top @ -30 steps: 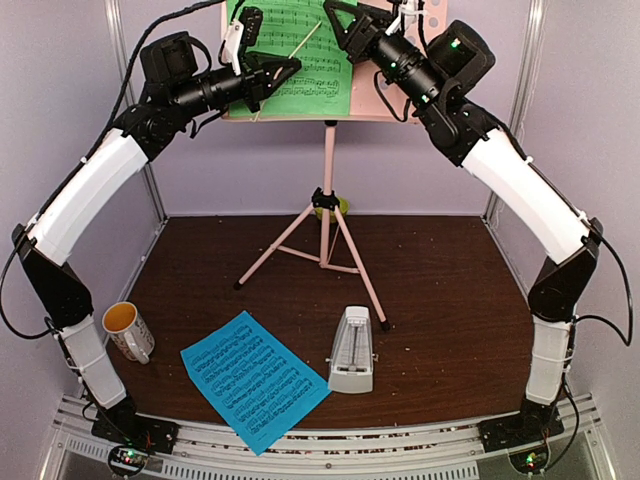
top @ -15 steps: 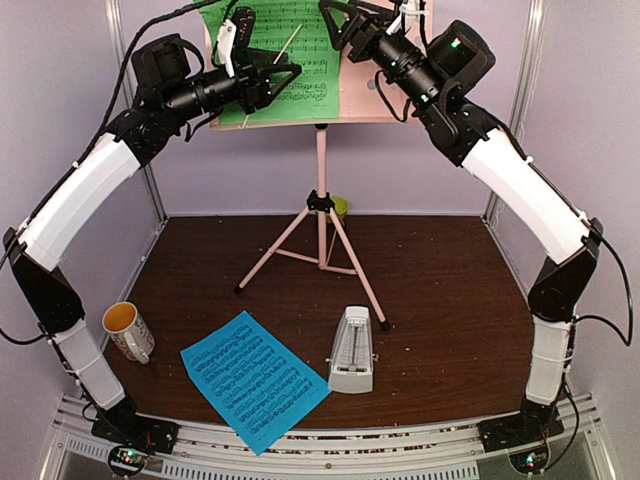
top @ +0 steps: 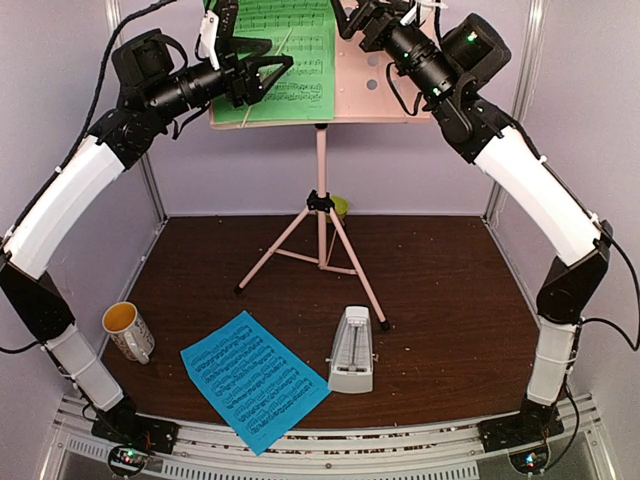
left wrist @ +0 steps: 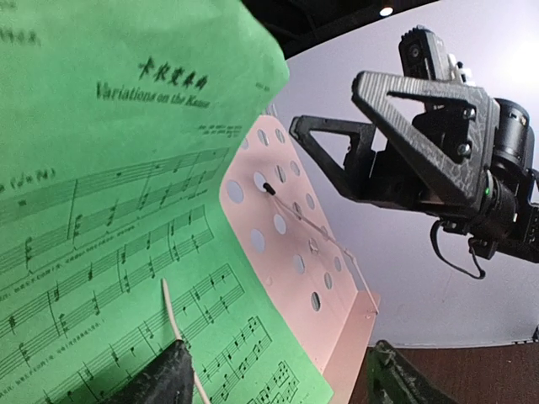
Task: Set up the instrument practice props
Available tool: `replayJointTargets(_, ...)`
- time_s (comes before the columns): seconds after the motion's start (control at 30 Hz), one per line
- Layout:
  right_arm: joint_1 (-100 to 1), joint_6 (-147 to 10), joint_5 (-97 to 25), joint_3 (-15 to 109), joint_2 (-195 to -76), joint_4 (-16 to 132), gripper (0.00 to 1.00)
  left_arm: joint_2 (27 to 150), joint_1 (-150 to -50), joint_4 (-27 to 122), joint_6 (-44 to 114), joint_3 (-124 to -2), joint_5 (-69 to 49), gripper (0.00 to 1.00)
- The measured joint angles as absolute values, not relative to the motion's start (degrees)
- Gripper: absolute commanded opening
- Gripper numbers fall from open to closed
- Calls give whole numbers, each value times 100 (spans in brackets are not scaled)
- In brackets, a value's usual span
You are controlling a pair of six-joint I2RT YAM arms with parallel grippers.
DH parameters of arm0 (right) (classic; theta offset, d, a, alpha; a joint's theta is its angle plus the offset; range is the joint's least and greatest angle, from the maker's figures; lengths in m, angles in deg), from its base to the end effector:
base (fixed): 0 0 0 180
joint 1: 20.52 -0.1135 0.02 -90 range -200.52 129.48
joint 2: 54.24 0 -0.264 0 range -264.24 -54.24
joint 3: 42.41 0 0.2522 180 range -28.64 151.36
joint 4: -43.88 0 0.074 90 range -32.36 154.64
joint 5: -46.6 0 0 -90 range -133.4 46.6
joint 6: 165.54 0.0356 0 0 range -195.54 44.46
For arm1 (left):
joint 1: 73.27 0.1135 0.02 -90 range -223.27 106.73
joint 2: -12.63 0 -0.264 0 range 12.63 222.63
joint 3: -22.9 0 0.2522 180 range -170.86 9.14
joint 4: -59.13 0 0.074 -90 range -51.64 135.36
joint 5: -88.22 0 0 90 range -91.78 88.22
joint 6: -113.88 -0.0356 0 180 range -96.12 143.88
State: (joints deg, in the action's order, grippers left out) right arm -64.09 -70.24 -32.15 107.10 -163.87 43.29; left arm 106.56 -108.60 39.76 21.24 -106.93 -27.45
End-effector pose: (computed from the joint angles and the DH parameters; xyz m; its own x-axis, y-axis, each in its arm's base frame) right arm 0.2742 0.2704 0.5946 0.3959 0.5016 -0.7692 -0.8236 0.5644 -0.0558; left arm 0.2718 -0.2116 0.5549 0.2715 -0.1416 -0.9520 0.8484 0.5022 0.1673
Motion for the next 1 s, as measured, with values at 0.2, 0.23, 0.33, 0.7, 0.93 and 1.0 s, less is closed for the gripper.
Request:
replayJointTargets(0.2, -6409, -7029, -3248, 10644, -16341, 4415, 97, 10654, -10862, 4079, 2229, -10894, -2745, 76)
replayJointTargets(0.23, -6409, -7037, -3255, 10629, -16332, 4434, 98, 10654, -10862, 4087, 2236, -10896, -2745, 76)
replayJointTargets(0.33, -6409, -7066, -3276, 10552, -16288, 4487, 100, 10654, -10862, 4087, 2275, -10894, -2730, 77)
replayJointTargets(0.7, -6409, -7103, -3303, 9512, -15414, 4600, 100, 10735, -10589, 4129, 2935, -11406, -2302, 79)
replayJointTargets(0.93, -6414, -7136, -3346, 8749, -14732, 4544, 100, 11069, -10119, 4479, 3781, -12446, -2186, 79)
replayJointTargets(1.0, -6416, -7140, -3366, 8590, -14612, 4528, 100, 11131, -10106, 4546, 3906, -12555, -2166, 79)
